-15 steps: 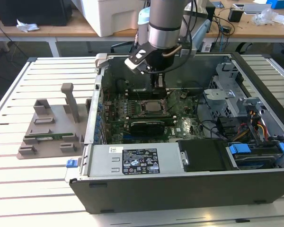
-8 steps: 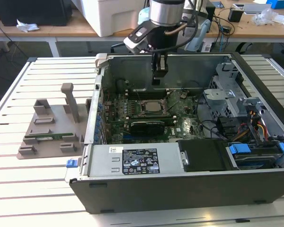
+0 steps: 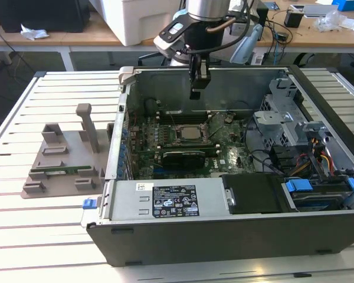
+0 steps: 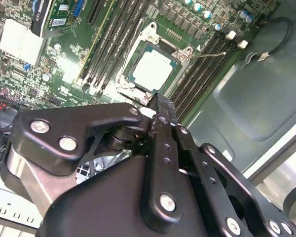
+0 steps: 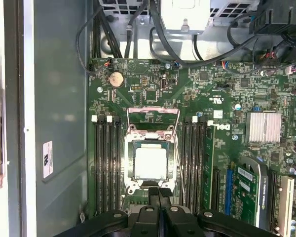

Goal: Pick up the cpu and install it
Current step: 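Place the cpu into insertion slot, then close the cpu cover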

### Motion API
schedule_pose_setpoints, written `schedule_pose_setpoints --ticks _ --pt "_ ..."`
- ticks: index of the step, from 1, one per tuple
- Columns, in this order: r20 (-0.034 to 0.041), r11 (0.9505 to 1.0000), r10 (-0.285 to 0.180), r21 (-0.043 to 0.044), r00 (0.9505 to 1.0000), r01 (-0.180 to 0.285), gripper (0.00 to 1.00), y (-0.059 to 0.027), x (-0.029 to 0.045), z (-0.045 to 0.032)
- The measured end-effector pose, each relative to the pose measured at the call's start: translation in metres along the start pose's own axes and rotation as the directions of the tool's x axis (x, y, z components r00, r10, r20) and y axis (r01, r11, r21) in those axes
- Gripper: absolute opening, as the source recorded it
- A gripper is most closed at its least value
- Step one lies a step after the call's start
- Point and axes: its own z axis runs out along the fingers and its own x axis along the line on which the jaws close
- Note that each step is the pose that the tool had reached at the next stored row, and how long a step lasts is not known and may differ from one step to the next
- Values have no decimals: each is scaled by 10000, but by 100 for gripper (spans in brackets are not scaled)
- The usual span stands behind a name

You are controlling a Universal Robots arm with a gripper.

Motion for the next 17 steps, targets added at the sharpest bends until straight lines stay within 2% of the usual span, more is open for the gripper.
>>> schedule_pose_setpoints --ticks 7,8,9,13,15,16,17 --pt "-1 10000 -3 0 10000 3 11 6 0 0" --pt "0 10000 -1 8 10000 1 11 46 -1 -2" --pt "-1 10000 -7 28 10000 7 11 139 0 -4" --pt "-1 10000 -8 51 10000 8 11 322 4 -8" --pt "-2 10000 -13 65 10000 13 11 472 6 -8" --pt "-1 10000 -14 70 10000 14 11 584 8 -10" --pt "0 10000 -15 71 10000 15 11 627 9 -10"
